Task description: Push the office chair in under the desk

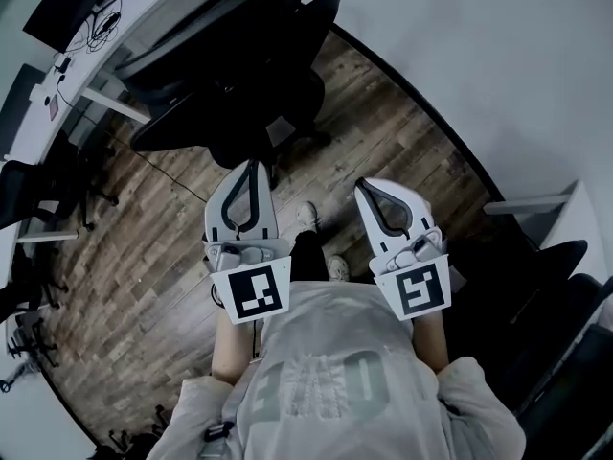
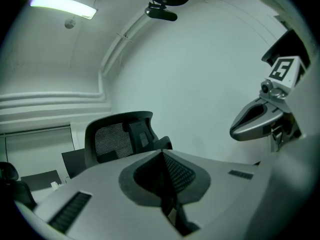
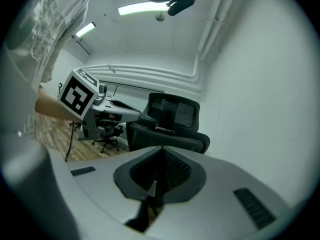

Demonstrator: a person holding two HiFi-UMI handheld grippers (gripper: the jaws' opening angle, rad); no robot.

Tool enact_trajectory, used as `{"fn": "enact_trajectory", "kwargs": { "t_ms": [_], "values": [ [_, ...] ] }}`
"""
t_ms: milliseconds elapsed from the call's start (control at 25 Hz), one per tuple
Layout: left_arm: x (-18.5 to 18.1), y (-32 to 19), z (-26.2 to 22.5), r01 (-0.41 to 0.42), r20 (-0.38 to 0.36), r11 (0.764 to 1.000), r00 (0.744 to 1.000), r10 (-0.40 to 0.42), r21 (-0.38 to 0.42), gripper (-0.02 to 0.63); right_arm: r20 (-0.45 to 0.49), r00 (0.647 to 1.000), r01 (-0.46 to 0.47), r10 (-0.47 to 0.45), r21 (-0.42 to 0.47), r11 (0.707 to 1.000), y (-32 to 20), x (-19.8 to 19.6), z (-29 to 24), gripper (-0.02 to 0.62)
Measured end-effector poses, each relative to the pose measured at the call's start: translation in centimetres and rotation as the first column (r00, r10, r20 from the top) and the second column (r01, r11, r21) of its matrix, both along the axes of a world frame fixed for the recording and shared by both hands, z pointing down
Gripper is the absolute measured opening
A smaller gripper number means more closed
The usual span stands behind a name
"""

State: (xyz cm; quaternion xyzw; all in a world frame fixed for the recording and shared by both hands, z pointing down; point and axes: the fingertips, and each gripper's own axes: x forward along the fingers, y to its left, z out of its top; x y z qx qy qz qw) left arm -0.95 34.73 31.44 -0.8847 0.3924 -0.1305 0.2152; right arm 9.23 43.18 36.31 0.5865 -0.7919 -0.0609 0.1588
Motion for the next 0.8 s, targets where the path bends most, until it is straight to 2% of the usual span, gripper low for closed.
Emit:
{"fn": "enact_trajectory", "kwargs": {
  "t_ms": [320,560,800],
  "values": [
    [0.3,-8.3,-2.0,-0.007,-0.043,1.000,0.999,0.006,-0.015,0.017,-0.001,0.999,0.037,-0.037,0.043,0.998,-11.3,-0.8,-2.3,0.021],
    [-0.3,-12.5,-2.8,-0.004,-0.081,0.999,0.997,0.000,-0.047,0.017,0.102,0.992,0.068,-0.077,0.084,0.994,-17.9,-1.3,-5.0,0.021],
    [-0.6,-15.8,-3.0,0.024,-0.091,0.999,0.995,-0.028,-0.044,0.017,0.076,0.985,0.146,-0.155,0.110,0.983,-22.3,-0.1,-7.0,0.021]
  ]
}}
